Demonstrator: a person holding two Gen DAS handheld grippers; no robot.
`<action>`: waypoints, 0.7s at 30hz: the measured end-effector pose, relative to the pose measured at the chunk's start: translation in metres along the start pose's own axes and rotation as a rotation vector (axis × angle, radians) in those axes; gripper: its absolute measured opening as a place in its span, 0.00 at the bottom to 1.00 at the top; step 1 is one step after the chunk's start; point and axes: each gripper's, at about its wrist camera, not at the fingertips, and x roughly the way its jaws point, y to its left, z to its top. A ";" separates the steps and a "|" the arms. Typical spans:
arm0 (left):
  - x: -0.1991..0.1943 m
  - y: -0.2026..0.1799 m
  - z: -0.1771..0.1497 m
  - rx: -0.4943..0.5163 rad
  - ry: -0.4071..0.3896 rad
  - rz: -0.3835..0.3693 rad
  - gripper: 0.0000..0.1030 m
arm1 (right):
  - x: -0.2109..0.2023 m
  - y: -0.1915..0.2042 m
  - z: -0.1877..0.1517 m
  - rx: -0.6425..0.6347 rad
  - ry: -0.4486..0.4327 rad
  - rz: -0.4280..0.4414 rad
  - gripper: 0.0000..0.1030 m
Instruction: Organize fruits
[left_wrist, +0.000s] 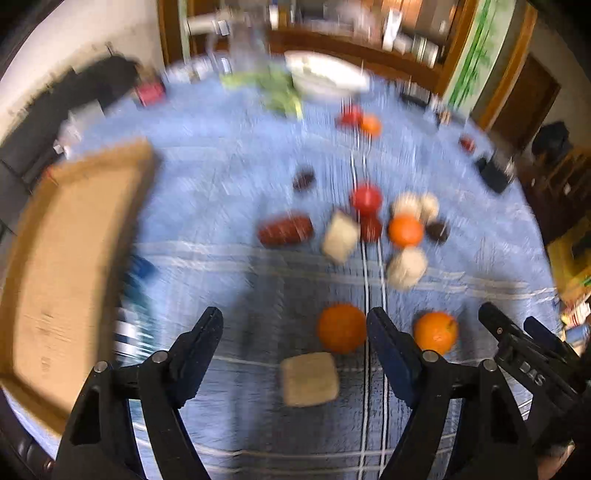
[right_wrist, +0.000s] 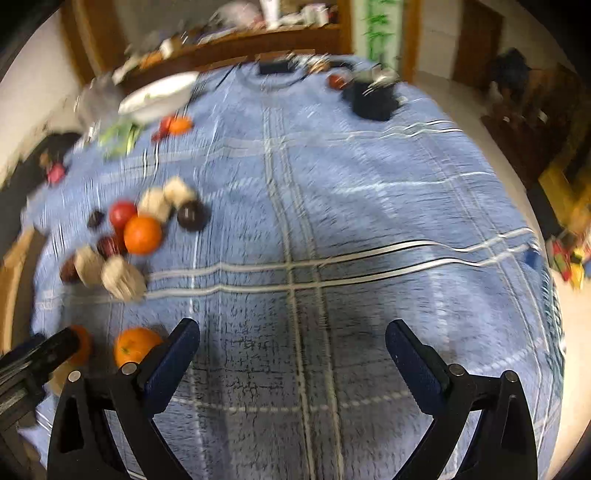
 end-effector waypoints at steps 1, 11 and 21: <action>-0.016 0.003 0.000 0.005 -0.043 0.005 0.77 | -0.012 0.001 0.001 -0.005 -0.037 -0.013 0.99; -0.118 0.013 0.005 0.042 -0.276 0.069 0.78 | -0.084 0.054 -0.004 -0.116 -0.238 0.048 0.99; -0.153 0.023 0.002 0.051 -0.360 0.124 0.78 | -0.093 0.089 -0.015 -0.207 -0.239 0.127 0.99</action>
